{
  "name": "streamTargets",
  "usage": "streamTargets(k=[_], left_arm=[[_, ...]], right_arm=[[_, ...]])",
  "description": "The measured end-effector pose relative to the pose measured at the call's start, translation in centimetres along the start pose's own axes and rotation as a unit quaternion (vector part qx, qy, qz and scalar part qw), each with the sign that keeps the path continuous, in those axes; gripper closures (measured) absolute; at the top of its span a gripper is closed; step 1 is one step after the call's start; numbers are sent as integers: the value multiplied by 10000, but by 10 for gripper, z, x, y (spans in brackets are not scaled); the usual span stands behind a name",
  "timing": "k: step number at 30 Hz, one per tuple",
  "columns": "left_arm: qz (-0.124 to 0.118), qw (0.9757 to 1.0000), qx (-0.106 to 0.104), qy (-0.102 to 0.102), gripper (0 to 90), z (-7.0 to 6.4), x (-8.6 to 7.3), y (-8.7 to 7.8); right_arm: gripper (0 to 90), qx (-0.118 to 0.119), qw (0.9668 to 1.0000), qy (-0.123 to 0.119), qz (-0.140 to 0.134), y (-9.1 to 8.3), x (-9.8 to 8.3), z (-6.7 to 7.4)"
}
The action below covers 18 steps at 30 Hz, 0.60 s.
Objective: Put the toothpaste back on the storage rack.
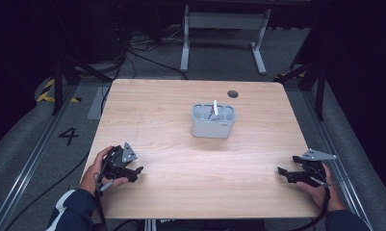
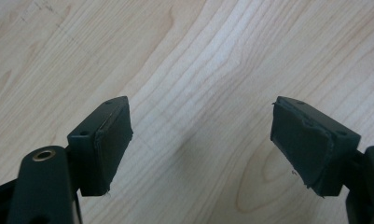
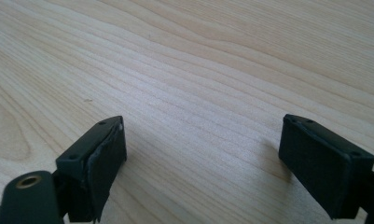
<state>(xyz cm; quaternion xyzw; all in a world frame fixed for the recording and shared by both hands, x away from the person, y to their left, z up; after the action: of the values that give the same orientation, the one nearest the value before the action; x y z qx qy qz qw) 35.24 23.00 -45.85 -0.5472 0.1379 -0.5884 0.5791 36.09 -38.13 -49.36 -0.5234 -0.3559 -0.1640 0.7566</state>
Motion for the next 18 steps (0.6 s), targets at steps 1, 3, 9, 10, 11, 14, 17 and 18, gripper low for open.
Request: streamTargets(k=[1, 3, 9, 10, 11, 14, 17, 18], left_arm=[[-5, 10000, -49, -22, 204, 0, -2, -1], [-63, 9998, -46, -169, 185, -1, -8, -2], [-63, 9992, -35, -384, 180, -4, -29, -4], [-28, 9991, -75, -423, 178, -4, -32, -5], [-56, 9988, -22, -484, 178, -5, -36, -4], [-197, 9972, -120, -718, 170, -4, -49, -8], [-368, 9946, -191, -953, 170, -2, -60, -9], [-415, 9935, -245, -1033, 168, -2, -63, -10]], right_arm=[[150, 0, 10000, 1, -5, 0, 0, 0], [150, 0, 10000, 0, -1, 0, 0, 0], [150, -4, 10000, 3, -3, 0, 0, 0], [150, -4, 10000, 3, -3, 0, 0, 0], [150, -4, 10000, 3, -2, 0, 0, 0], [150, -3, 10000, 3, -1, 0, 0, 0], [150, 4, 10000, 2, -3, 0, 0, 0], [150, 5, 10000, 1, -3, 0, 0, 0]])
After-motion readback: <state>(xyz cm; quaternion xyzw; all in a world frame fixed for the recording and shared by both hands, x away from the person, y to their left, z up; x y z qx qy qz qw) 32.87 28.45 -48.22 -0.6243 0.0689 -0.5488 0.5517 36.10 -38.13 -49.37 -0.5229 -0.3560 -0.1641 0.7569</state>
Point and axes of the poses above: each handheld gripper's, and its own axes: y roughly forward along the jaws, x roughly out of its top, z roughly to its left, the point moved 1 cm from there along y, roughly forward along the jaws, and after that the axes turned 15 degrees about y, right-handed, at the moved point
